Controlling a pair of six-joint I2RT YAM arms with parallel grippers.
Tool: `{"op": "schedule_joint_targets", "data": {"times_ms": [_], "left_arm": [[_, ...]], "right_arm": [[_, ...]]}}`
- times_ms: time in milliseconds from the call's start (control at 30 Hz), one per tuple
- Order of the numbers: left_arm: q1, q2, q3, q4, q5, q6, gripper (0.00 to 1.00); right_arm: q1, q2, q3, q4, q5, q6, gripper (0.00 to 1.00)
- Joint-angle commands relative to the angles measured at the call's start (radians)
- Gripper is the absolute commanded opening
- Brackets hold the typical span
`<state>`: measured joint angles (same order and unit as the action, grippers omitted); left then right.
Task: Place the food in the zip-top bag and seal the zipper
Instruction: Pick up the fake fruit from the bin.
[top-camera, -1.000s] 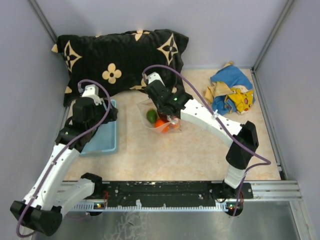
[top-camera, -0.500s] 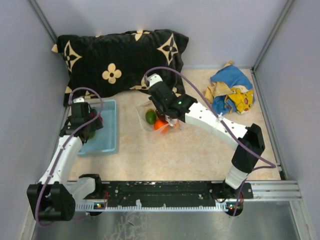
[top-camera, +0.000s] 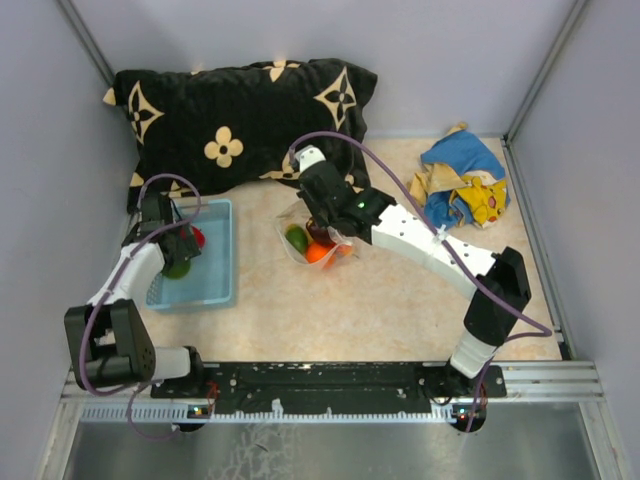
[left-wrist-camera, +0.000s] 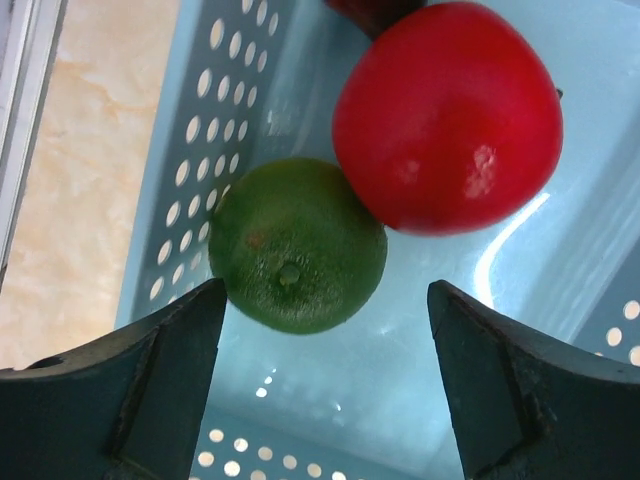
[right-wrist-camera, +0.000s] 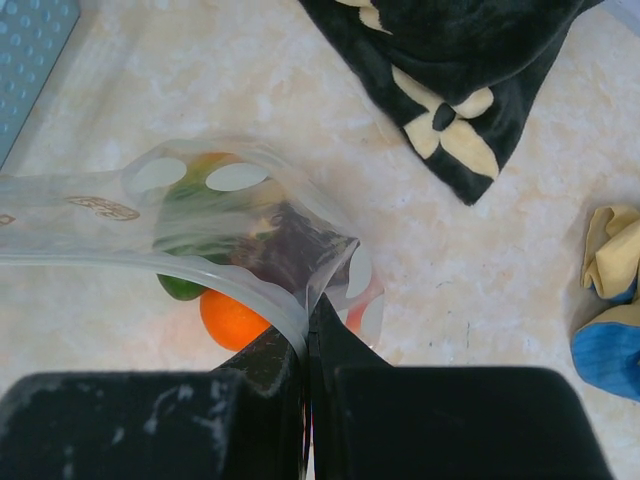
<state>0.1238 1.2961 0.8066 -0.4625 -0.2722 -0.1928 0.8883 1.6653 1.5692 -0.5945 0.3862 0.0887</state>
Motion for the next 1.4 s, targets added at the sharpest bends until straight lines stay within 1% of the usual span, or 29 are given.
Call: {"op": "schedule_joint_targets", "data": {"times_ms": [0,133,300,467,867,1133,1300,1367], "left_arm": [[0.028,0.081,0.072,0.004,0.060,0.034,0.88],[0.041,0.170,0.121,-0.040,0.115,0.042,0.89],[0.043,0.191,0.124,-0.037,0.191,0.052,0.90],[0.043,0.172,0.110,-0.023,0.197,0.057,0.91],[0.042,0.209,0.100,-0.054,0.228,0.065,0.91],[0.041,0.250,0.111,-0.067,0.268,0.074,0.80],[0.040,0.221,0.108,-0.067,0.272,0.074,0.69],[0.039,0.194,0.106,-0.067,0.279,0.071,0.67]], "right_arm": [[-0.003,-0.045,0.001,0.056,-0.013,-0.009,0.00],[-0.005,-0.040,0.000,0.056,-0.024,-0.008,0.00],[-0.007,-0.029,0.002,0.058,-0.028,-0.008,0.00],[-0.008,-0.024,0.006,0.057,-0.039,-0.006,0.00],[-0.009,-0.023,0.005,0.059,-0.042,-0.005,0.00],[-0.009,-0.026,0.002,0.061,-0.041,-0.005,0.00],[-0.009,-0.024,0.001,0.061,-0.041,-0.004,0.00],[-0.008,-0.024,0.003,0.060,-0.043,-0.004,0.00]]}}
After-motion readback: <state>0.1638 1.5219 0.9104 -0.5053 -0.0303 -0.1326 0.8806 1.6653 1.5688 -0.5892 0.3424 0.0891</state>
